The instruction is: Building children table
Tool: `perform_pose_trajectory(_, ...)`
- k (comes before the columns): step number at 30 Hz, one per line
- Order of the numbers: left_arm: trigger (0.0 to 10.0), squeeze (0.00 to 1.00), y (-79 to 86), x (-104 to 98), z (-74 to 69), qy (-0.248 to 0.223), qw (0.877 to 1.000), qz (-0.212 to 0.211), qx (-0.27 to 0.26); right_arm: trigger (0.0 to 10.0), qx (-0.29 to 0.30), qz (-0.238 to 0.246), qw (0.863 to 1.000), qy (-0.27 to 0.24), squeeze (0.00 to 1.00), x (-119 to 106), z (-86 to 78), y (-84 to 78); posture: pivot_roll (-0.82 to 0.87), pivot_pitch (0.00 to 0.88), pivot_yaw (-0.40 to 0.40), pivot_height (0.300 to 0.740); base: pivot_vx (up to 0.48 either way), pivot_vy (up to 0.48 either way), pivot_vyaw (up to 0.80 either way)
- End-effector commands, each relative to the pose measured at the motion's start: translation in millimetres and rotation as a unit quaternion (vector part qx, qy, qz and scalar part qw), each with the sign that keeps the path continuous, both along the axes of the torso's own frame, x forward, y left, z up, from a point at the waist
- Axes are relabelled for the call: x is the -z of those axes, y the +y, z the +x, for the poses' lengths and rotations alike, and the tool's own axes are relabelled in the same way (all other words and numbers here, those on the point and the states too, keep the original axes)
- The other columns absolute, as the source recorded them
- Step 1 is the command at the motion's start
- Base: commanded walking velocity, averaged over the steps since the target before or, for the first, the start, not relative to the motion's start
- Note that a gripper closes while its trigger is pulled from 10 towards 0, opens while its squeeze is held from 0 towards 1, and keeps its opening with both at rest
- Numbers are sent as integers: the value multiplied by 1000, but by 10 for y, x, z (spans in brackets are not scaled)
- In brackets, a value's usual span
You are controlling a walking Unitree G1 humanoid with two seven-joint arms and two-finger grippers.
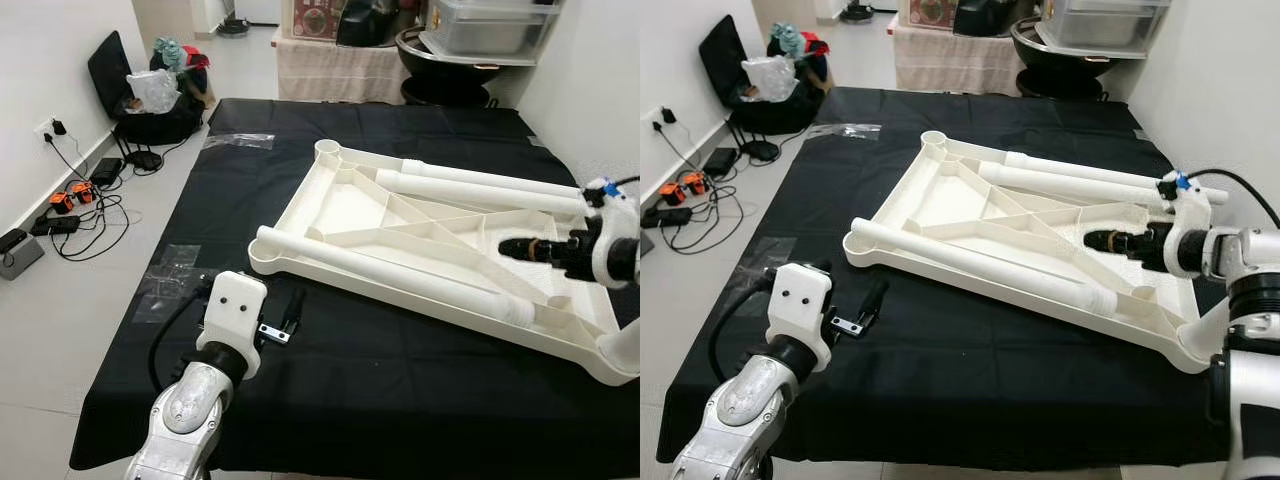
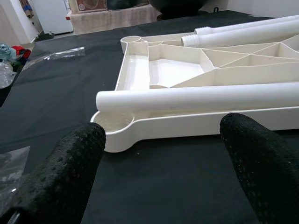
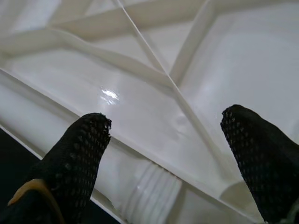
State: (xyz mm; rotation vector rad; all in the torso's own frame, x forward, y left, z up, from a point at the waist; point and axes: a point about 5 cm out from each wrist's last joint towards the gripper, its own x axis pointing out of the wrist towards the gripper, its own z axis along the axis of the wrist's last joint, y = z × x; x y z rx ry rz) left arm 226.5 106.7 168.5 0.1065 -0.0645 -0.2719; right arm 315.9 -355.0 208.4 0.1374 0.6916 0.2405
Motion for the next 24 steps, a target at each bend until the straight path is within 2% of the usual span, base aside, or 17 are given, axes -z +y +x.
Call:
perform_pose_trajectory(1,10000,0,-18,47,-16,12,1000,4,7,10000,16,-10,999,35,0,64,-133,-132,42,81,-44,740,0,0,0)
perform_pose_trajectory(6,10000,0,-26,52,-15,13,1000,5,10,10000,-14,8,999,30,0,63,-158,-74,33,85,-39,740,0,0,0)
perform_pose_trajectory(8,10000,0,-28,57,-11,14,1000,3,11,10000,-44,29,999,-13,0,22,-100,80,31,84,-40,740,0,0,0)
perform_pose_trajectory(9,10000,0,-28,57,-11,14,1000,3,11,10000,-44,29,999,-13,0,22,-100,80,31,84,-40,740,0,0,0)
perform_pose_trajectory(11,10000,0,-46,61,-8,14,1000,1,11,10000,-110,59,987,-102,0,-58,-56,317,30,81,-41,740,0,0,0)
perform_pose_trajectory(12,10000,0,-46,61,-8,14,1000,1,11,10000,-110,59,987,-102,0,-58,-56,317,30,81,-41,740,0,0,0)
perform_pose_trajectory(14,10000,0,-62,61,-3,13,1000,0,13,10000,-142,79,972,-168,0,-16,-88,567,28,80,-41,740,0,0,0)
perform_pose_trajectory(16,10000,0,-62,61,-3,13,1000,0,13,10000,-142,79,972,-168,0,-16,-88,567,28,80,-41,740,0,0,0)
perform_pose_trajectory(17,10000,0,-66,58,-4,12,1000,-1,14,10000,-148,89,969,-174,0,56,-141,647,29,80,-40,740,0,0,0)
perform_pose_trajectory(18,10000,0,-66,58,-4,12,1000,-1,14,10000,-148,89,969,-174,0,56,-141,647,29,80,-40,740,0,0,0)
perform_pose_trajectory(20,10000,0,-58,56,-1,12,1000,0,13,10000,-153,76,970,-173,0,221,-275,753,31,80,-39,740,0,0,0)
perform_pose_trajectory(21,10000,0,-58,56,-1,12,1000,0,13,10000,-153,76,970,-173,0,221,-275,753,31,80,-39,740,0,0,0)
perform_pose_trajectory(23,10000,0,-56,55,7,11,1000,0,15,10000,-124,34,983,-129,0,365,-357,652,24,79,-29,740,0,0,0)
perform_pose_trajectory(24,10000,0,-56,55,7,11,1000,0,15,10000,-124,34,983,-129,0,365,-357,652,24,79,-29,740,0,0,0)
